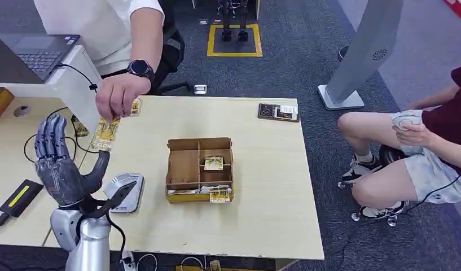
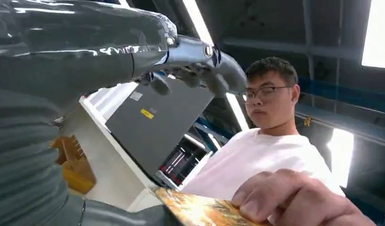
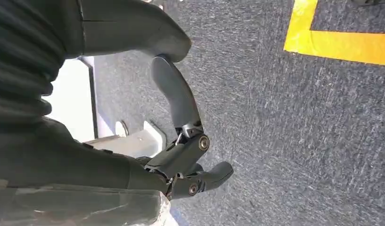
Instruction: Pass the card to the sensor for recognition and then transmit it.
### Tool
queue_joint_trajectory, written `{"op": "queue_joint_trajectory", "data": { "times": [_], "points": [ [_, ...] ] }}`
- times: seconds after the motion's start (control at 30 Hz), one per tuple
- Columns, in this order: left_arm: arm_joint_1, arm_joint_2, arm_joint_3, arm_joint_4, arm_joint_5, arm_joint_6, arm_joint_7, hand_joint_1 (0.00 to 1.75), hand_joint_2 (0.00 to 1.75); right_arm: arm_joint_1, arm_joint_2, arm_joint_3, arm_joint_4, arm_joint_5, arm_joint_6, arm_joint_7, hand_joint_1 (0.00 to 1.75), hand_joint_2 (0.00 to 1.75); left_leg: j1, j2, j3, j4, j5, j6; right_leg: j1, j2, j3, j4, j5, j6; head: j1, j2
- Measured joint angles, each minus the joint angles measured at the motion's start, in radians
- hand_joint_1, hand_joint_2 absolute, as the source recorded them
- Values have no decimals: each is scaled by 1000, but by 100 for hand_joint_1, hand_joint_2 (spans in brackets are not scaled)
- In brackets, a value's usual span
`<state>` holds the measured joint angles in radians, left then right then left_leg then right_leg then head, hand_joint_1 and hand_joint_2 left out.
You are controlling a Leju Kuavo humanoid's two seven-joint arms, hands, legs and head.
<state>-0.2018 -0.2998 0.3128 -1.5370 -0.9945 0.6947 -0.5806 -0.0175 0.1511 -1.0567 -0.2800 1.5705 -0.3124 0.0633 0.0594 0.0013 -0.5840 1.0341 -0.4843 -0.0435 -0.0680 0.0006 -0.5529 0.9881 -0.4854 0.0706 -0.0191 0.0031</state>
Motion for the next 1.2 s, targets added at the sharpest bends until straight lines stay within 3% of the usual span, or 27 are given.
{"op": "queue_joint_trajectory", "data": {
  "times": [0.73,1.2],
  "points": [
    [-6,-1,1,0,22,0,-14,175,175,-4,-5,11,11,0,-1,-1,0,175,0,0,0,0,0,0,0,0,0,0,0,0,0,0],
    [-6,-1,1,0,-14,0,19,175,175,-6,-5,19,15,0,-6,0,0,175,0,0,0,0,0,0,0,0,0,0,0,0,0,0]
  ]
}}
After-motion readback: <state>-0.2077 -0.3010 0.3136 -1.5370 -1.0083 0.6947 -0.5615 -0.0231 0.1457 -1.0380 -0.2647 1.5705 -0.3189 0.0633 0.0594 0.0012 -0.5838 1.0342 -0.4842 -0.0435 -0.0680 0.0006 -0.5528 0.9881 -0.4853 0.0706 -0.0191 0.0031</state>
